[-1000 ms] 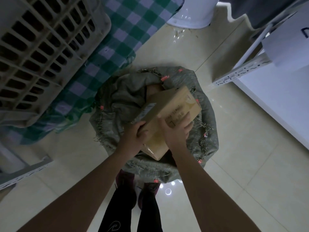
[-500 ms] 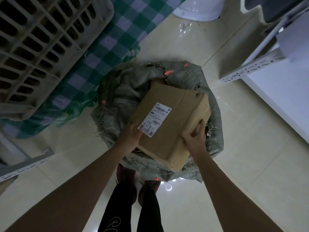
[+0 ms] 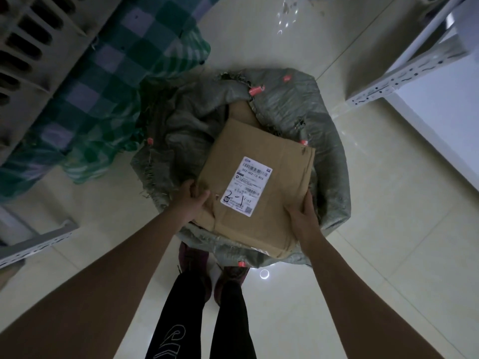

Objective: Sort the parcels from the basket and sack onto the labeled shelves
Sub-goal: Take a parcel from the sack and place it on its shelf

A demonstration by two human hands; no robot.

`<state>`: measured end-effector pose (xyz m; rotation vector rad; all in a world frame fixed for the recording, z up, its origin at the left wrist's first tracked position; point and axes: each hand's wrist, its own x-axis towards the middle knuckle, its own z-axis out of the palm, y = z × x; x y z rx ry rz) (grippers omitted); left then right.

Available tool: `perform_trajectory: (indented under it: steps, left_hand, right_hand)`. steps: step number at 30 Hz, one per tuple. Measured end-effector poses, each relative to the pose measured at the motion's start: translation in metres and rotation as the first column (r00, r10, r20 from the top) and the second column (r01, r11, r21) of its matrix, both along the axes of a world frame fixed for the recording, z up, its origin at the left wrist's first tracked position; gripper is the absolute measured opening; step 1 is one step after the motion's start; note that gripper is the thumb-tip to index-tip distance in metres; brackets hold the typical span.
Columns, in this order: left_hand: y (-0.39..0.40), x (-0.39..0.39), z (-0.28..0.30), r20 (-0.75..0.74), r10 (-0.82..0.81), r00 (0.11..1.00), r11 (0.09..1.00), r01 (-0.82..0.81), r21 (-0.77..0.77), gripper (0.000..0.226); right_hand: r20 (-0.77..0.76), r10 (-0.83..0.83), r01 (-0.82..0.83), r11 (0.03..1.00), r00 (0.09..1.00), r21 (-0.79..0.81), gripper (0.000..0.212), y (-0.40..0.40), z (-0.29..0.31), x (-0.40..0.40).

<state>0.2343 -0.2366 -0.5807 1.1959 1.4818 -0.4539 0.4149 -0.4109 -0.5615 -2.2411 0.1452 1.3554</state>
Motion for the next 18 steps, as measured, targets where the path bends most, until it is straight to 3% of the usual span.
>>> perform_trajectory:
  steps: [3, 6, 9, 12, 14, 18]
  left_hand:
    - [-0.001, 0.009, 0.009, 0.03, 0.008, 1.0, 1.0, -0.008, -0.006, 0.051]
    - [-0.003, 0.026, 0.015, 0.067, -0.004, 0.998, 0.999, 0.007, -0.044, 0.042]
    - [-0.004, 0.035, 0.016, 0.108, -0.014, 0.994, 1.0, 0.014, 0.002, 0.059]
    - [-0.001, 0.03, 0.012, 0.119, 0.077, 0.99, 0.996, -0.081, 0.031, 0.077]
    - [-0.002, 0.024, 0.01, 0.093, 0.081, 0.992, 0.997, -0.079, -0.016, 0.089]
    - [-0.01, 0.018, 0.01, 0.065, -0.016, 0.998, 1.0, 0.016, -0.004, 0.072]
  right_hand:
    - [-0.031, 0.08, -0.084, 0.978, 0.996, -0.192, 0.079, -0.001, -0.004, 0.003]
    - [-0.039, 0.06, -0.065, 0.991, 0.997, -0.115, 0.083, 0.002, -0.002, 0.001]
    - [0.011, 0.097, -0.095, 0.992, 0.995, -0.083, 0.09, 0.008, -0.002, -0.002]
    - [0.081, -0.079, 0.09, 0.987, 0.994, -0.132, 0.094, 0.002, -0.004, -0.009]
    - [0.081, -0.214, 0.223, 0.967, 0.973, -0.123, 0.084, -0.004, -0.003, -0.018]
    - [0.076, -0.227, 0.233, 0.968, 0.971, -0.088, 0.071, -0.013, -0.003, -0.033]
